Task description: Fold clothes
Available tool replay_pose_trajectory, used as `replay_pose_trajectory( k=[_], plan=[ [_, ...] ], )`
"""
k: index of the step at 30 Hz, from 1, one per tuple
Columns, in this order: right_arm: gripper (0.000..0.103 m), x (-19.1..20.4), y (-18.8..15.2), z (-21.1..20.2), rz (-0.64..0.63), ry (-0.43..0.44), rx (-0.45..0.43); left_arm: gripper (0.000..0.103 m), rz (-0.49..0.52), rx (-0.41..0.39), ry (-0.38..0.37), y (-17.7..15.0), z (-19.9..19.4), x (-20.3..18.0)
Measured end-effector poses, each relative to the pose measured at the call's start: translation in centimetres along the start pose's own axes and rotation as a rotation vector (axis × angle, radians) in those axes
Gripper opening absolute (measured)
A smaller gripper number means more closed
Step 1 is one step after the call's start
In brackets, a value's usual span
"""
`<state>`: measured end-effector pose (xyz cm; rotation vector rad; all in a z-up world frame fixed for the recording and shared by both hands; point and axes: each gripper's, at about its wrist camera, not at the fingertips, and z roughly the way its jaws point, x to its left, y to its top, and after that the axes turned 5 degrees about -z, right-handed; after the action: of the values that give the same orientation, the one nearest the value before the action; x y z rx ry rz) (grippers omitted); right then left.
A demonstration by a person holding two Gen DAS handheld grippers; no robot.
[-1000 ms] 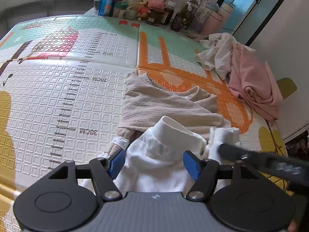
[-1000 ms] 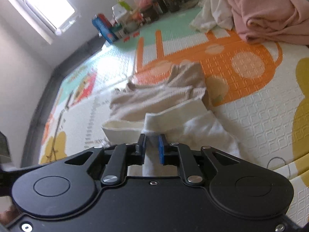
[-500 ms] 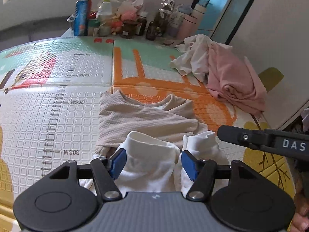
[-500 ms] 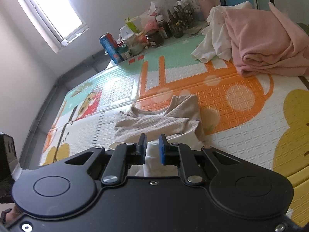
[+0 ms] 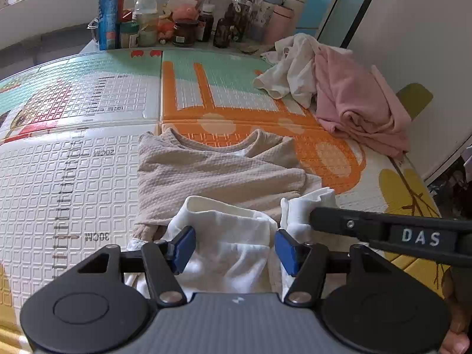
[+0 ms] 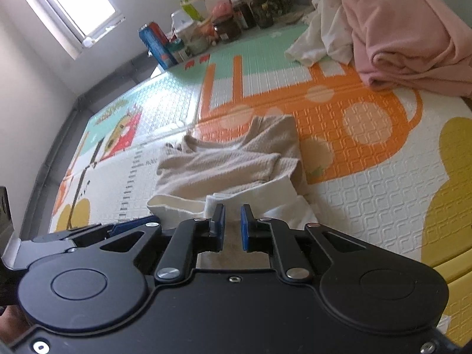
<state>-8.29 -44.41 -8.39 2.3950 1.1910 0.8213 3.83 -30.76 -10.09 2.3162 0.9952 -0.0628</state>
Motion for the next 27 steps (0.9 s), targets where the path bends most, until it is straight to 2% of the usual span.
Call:
replay_pose_trajectory(
  k=[9,13,17,24,27],
  plan=[
    [0.010,0.2,0.7,2.9,-0.033,-0.039,0.044,0.056,-0.054,0.020,0.054,0.7,1.7,0.9],
    [0.010,0.4,0.6,4.0,-0.057,-0.052,0.064,0.052,-0.085,0.023,0.075,0.8,2.1,1.2],
    [0.006,0.3,-0.1,5.5,-0.085,-0.087,0.098,0.051,-0.112,0.034,0.079,0.9,2.6,1.6],
    [0.005,0.0,-0.4,6.2,-0.096,-0.088,0.130,0.050,-0.169,0.061,0.074,1.4,3.2,2.2],
    [0.005,-0.4,-0.1,5.9,-0.049,-0.073,0.135,0.050,-0.184,0.064,0.070,1.5,3.1,2.2]
  ],
)
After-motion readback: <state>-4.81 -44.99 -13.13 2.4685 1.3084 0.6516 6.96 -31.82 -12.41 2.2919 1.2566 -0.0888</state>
